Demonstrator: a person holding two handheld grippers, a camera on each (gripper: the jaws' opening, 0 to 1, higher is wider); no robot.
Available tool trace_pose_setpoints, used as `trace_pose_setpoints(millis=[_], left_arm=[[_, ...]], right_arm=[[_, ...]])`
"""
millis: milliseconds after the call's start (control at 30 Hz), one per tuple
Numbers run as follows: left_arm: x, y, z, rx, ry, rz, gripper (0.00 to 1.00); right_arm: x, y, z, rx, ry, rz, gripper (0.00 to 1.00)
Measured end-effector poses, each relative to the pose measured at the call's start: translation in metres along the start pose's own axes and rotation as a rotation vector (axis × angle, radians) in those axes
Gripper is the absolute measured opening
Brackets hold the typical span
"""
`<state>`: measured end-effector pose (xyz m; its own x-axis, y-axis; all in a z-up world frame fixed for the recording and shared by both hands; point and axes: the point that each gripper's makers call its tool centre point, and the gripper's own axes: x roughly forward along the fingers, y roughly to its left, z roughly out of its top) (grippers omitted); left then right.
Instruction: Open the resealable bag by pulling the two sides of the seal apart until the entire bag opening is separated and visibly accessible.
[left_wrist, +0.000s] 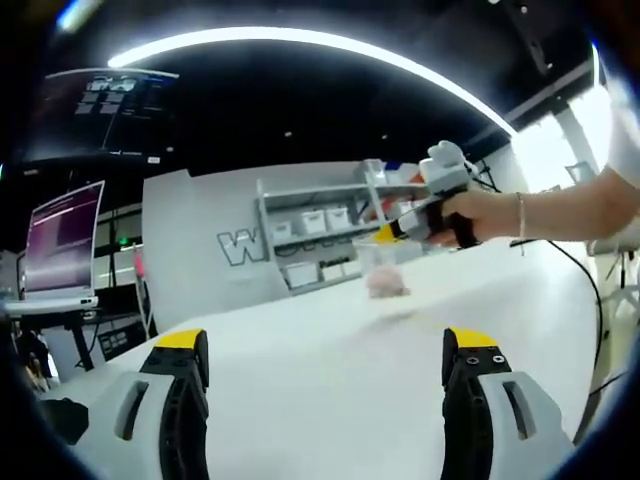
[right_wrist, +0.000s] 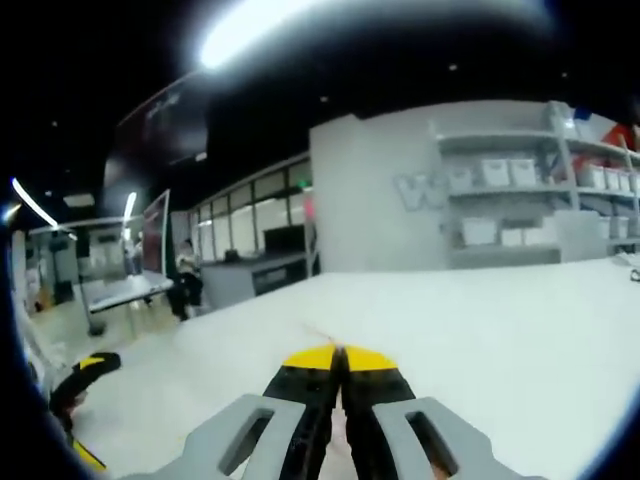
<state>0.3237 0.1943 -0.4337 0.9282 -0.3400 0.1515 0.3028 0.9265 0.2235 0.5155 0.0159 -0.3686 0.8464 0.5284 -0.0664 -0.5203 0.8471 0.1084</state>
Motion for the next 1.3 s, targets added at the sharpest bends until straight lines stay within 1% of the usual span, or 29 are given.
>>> trace_pose_setpoints(millis=[267,467,633,833,1067,1300], left_arm=[[0.001,0.000,0.000,0.001,-0.002,-0.001,0.95],[0.001,0.001,0.000,-0.007,-0.004,0.004,0.95],[0.001,0.001,-0.001,-0.005,-0.001,0.004,0.95],[0.001,0.002,0.000,-0.010,-0.006,0.006,0.95],[0.001,0.003,0.001,-0.017,-0.011,0.011,0.95],[0.001,0.003,0.002,-0.010,-0.013,0.014,0.95]], right_arm=[[0.013,-0.007,0.002,-0.011,0.006,-0.020,0.00],[0.028,-0.014,0.004,-0.023,0.011,-0.035,0.00],[0.040,-0.023,0.000,0.007,0.024,-0.055,0.00],[0.053,-0.025,-0.002,-0.018,0.039,-0.066,0.00],[0.066,-0.026,0.003,-0.011,0.037,-0.071,0.00],[0.081,-0.033,0.005,-0.023,0.044,-0.091,0.00]])
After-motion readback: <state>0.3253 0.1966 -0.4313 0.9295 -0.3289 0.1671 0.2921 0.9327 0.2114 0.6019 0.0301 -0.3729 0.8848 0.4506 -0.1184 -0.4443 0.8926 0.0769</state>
